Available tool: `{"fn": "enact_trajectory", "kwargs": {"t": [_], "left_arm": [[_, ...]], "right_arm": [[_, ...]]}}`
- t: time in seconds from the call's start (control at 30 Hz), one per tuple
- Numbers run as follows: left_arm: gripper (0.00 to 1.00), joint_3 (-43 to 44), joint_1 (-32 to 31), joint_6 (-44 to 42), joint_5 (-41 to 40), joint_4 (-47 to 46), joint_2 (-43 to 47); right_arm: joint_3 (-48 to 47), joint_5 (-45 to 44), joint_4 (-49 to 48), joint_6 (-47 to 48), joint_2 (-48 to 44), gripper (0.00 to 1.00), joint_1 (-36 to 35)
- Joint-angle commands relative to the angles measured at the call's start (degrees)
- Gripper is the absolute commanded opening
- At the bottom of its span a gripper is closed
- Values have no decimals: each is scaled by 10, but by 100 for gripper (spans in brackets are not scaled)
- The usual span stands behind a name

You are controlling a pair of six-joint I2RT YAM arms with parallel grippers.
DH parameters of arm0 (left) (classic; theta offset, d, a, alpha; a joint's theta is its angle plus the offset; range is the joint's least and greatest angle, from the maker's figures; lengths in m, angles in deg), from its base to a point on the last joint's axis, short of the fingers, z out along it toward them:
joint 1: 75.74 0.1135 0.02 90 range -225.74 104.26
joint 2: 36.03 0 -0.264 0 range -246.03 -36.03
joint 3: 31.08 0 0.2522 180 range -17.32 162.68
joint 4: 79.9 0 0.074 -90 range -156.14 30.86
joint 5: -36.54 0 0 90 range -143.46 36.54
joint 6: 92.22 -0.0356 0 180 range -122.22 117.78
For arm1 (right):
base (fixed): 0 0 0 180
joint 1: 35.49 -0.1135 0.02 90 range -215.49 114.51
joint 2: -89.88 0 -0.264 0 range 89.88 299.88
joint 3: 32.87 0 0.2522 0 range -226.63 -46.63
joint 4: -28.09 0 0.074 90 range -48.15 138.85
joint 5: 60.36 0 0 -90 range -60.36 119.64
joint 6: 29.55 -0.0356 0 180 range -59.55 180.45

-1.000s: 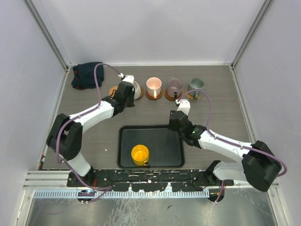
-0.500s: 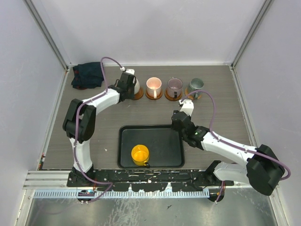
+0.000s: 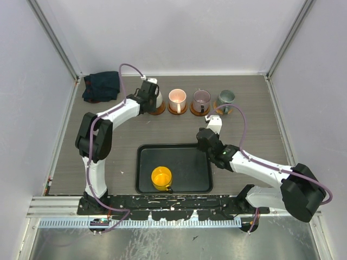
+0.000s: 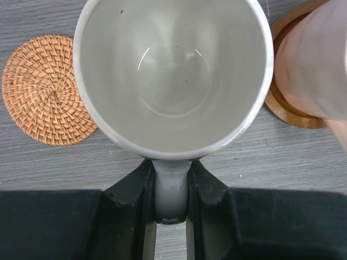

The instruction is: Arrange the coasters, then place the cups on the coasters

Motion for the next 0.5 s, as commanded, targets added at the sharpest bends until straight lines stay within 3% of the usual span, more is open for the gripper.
{"fn": "enact_trajectory", "kwargs": {"t": [0.0,0.47], "left_arm": [[8,46,0,4,0,-28,4],[9,68,0,9,9,-6,-15]], "right_arm": [[-13,-5,-21,-9,4,44,-3],[-12,2,-25,-10,11,44,-3]]}}
